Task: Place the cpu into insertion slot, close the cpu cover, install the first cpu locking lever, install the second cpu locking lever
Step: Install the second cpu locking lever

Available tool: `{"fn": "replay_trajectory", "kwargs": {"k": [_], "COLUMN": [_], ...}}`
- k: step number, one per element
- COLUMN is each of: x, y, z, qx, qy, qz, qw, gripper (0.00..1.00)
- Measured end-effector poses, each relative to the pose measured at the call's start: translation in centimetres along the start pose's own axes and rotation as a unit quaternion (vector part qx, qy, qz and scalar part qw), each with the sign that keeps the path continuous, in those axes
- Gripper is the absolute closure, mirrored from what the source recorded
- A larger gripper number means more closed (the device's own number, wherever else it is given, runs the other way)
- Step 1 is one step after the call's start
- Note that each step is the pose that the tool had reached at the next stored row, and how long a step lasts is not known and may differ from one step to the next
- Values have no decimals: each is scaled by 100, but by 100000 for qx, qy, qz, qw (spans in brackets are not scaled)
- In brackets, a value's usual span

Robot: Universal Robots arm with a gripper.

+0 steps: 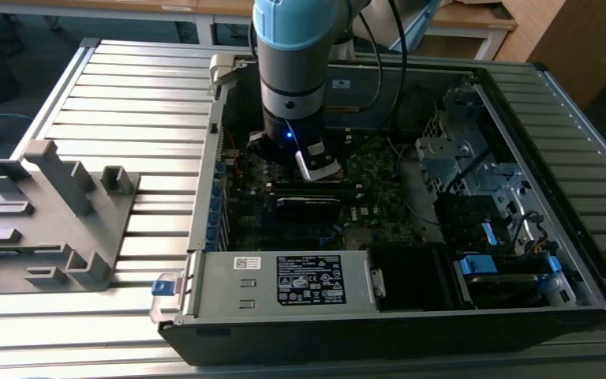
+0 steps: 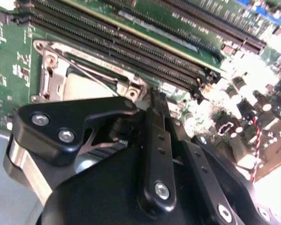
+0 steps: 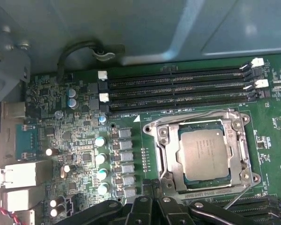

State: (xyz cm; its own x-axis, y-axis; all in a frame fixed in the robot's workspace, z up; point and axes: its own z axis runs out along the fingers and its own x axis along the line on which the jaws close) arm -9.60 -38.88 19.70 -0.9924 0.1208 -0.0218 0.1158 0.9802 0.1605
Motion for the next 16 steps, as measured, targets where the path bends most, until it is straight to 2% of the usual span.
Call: {"fn": "replay_trajectory", "kwargs": {"k": [3, 5, 16], "x": [-1, -1, -11], "y": [0, 4, 80], "z": [0, -31, -491], "qx": [-50, -38, -42], "qy": [-3, 3, 1], "qz": [-4, -2, -3], "qw": [100000, 100000, 100000], "gripper": [90, 90, 90]}}
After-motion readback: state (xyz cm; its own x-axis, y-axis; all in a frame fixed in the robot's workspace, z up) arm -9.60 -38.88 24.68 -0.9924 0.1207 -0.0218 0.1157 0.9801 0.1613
